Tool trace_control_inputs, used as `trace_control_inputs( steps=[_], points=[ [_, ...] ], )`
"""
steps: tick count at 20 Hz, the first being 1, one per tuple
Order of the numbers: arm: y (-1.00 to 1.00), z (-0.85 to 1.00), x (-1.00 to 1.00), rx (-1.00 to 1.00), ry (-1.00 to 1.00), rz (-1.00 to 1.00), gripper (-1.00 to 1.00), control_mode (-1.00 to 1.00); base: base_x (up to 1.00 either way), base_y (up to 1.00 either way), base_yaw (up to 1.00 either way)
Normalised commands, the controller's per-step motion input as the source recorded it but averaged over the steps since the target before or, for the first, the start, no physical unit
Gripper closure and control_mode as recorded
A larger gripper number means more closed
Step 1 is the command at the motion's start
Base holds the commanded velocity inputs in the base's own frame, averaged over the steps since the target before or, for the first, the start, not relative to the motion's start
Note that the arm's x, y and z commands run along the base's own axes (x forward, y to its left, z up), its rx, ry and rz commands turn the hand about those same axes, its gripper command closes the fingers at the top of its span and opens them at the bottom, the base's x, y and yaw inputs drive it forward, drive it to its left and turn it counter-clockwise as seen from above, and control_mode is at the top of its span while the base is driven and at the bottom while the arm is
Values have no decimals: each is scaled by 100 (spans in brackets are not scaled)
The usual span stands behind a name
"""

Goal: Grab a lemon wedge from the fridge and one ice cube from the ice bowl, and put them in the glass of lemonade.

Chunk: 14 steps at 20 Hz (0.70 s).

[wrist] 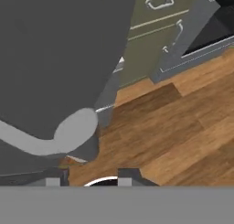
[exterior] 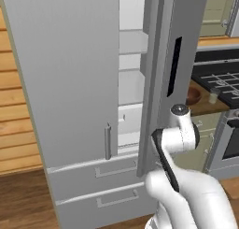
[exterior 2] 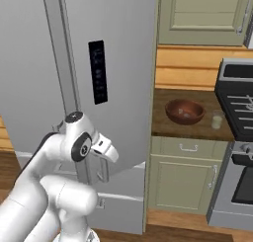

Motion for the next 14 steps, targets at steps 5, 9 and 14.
trace_control_inputs(
  steps=[5,9,14],
  points=[
    [-91,-10,-79,3,-41,-11,100,-100,0,0,0],
    [-28,14,-57,1,-36,-5,100,-100,0,0,0],
    [-7,36,-54,0,-22,-9,100,-100,0,0,0]
  ],
)
